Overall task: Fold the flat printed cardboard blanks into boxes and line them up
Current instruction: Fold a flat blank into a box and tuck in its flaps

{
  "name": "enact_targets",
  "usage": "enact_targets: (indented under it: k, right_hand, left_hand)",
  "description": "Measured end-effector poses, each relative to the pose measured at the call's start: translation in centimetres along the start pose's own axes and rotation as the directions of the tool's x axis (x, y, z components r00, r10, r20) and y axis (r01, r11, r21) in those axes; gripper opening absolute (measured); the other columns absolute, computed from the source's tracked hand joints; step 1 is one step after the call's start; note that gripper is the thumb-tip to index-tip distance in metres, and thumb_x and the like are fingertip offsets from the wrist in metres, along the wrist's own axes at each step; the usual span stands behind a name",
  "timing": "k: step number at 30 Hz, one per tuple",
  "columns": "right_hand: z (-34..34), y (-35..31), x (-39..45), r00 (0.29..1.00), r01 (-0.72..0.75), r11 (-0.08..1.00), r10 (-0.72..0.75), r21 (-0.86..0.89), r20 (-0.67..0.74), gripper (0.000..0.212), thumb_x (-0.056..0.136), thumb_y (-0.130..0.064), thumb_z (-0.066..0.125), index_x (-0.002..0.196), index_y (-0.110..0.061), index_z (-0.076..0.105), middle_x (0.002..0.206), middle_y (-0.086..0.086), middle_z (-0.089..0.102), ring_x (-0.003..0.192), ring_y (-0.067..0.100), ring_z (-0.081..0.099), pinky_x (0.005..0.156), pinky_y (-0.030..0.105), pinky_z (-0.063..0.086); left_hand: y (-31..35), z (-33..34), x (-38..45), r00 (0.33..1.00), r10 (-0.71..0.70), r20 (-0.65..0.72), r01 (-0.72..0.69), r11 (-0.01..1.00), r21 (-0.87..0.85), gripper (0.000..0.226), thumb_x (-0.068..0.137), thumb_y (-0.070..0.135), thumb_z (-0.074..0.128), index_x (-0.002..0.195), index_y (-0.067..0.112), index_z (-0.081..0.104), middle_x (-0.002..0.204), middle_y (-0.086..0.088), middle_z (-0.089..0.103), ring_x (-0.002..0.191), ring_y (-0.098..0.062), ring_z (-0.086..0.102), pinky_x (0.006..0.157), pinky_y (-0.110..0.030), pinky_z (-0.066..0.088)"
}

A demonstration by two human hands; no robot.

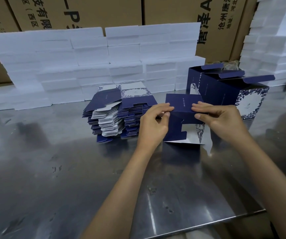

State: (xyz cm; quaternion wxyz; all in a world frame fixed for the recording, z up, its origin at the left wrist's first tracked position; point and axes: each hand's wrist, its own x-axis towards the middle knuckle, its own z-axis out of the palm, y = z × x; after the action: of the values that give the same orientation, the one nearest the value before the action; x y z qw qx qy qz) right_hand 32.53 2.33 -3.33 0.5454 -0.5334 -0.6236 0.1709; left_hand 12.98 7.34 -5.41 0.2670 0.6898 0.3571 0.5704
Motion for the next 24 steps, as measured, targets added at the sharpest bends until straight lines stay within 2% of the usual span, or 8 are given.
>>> enact_targets:
  k: [3, 6, 9, 12, 15, 17, 20, 24]
  right_hand:
    - [-0.1, 0.0, 0.0, 0.999, -0.035, 0.999, 0.034, 0.024, 0.027, 0.037, 0.088, 0.002, 0.073, 0.106, -0.03, 0.073, 0.124, -0.004, 0.07, 0.127, -0.003, 0.056, 0.106, 0.011, 0.042]
    - [-0.2, 0.2, -0.1, 0.997, -0.069, 0.996, 0.067, 0.064, 0.033, 0.031, 0.091, -0.004, 0.072, 0.107, -0.03, 0.076, 0.138, -0.013, 0.056, 0.117, -0.026, 0.048, 0.092, 0.001, 0.043]
    - [-0.1, 0.9, -0.2, 0.993, -0.118, 0.982, 0.115, 0.148, 0.026, 0.031, 0.099, -0.015, 0.063, 0.098, -0.041, 0.079, 0.128, -0.034, 0.055, 0.126, -0.024, 0.041, 0.099, 0.006, 0.039]
    - [0.1, 2.2, -0.5, 0.973, -0.223, 0.881, 0.23, 0.416, 0.035, 0.049, 0.095, -0.001, 0.04, 0.111, -0.031, 0.076, 0.138, -0.014, 0.06, 0.137, 0.007, 0.05, 0.109, 0.031, 0.044]
    - [0.7, 3.9, -1.7, 0.964, -0.253, 0.782, 0.251, 0.57, 0.083, 0.076, 0.077, 0.014, 0.033, 0.135, -0.027, 0.06, 0.144, -0.002, 0.06, 0.133, 0.02, 0.057, 0.097, 0.035, 0.052]
    - [1.2, 5.1, -2.6, 0.955, -0.295, 0.775, 0.25, 0.559, 0.157, 0.084, 0.08, 0.017, 0.044, 0.149, -0.03, 0.045, 0.147, -0.004, 0.057, 0.134, 0.02, 0.056, 0.093, 0.032, 0.053]
    - [1.7, 6.0, -2.6, 0.944, -0.3, 0.866, 0.211, 0.399, 0.252, 0.088, 0.075, -0.005, 0.076, 0.15, -0.035, 0.042, 0.14, -0.009, 0.062, 0.131, 0.011, 0.058, 0.102, 0.031, 0.047]
    - [3.0, 5.7, -1.6, 0.953, -0.304, 0.925, 0.295, 0.229, 0.07, 0.077, 0.073, -0.033, 0.091, 0.138, -0.039, 0.051, 0.12, -0.022, 0.07, 0.107, -0.005, 0.067, 0.082, 0.015, 0.056]
  left_hand:
    - [0.2, -0.6, -0.6, 0.963, 0.077, 0.259, -0.114, 0.985, 0.131, 0.058, 0.076, 0.043, 0.081, 0.13, 0.036, 0.059, 0.155, 0.013, 0.039, 0.148, -0.01, 0.024, 0.12, -0.028, 0.025]
    - [0.2, -0.4, -1.3, 0.849, 0.096, 0.519, -0.297, 0.899, 0.32, 0.092, 0.064, 0.057, 0.085, 0.142, 0.044, 0.039, 0.166, 0.018, 0.004, 0.153, -0.01, -0.013, 0.121, -0.044, 0.011]
    - [-0.1, 0.0, -1.3, 0.867, 0.147, 0.477, -0.37, 0.83, 0.417, 0.071, 0.077, 0.036, 0.083, 0.137, 0.031, 0.045, 0.163, 0.006, 0.019, 0.153, -0.016, -0.002, 0.123, -0.048, 0.02]
    - [-0.7, 0.2, -0.9, 0.896, 0.205, 0.394, -0.37, 0.836, 0.406, 0.049, 0.086, 0.021, 0.077, 0.128, 0.023, 0.052, 0.157, 0.003, 0.032, 0.151, -0.021, 0.011, 0.122, -0.041, 0.023]
    - [-1.3, 0.7, -0.8, 0.91, 0.227, 0.348, -0.366, 0.834, 0.413, 0.038, 0.088, 0.015, 0.074, 0.122, 0.018, 0.056, 0.153, 0.001, 0.038, 0.148, -0.023, 0.018, 0.119, -0.035, 0.024]
    - [-1.4, 1.2, -0.7, 0.919, 0.25, 0.306, -0.368, 0.823, 0.432, 0.033, 0.087, 0.01, 0.073, 0.116, 0.014, 0.057, 0.148, -0.001, 0.043, 0.145, -0.025, 0.024, 0.117, -0.036, 0.028]
    - [-1.4, 1.7, -0.7, 0.924, 0.267, 0.273, -0.364, 0.833, 0.417, 0.036, 0.084, 0.005, 0.073, 0.113, 0.013, 0.053, 0.142, 0.0, 0.046, 0.142, -0.025, 0.029, 0.113, -0.037, 0.033]
    - [-1.3, 1.6, -0.9, 0.944, 0.212, 0.254, -0.287, 0.905, 0.312, 0.058, 0.087, -0.003, 0.063, 0.138, 0.018, 0.042, 0.141, 0.013, 0.033, 0.147, -0.013, 0.021, 0.111, -0.013, 0.024]
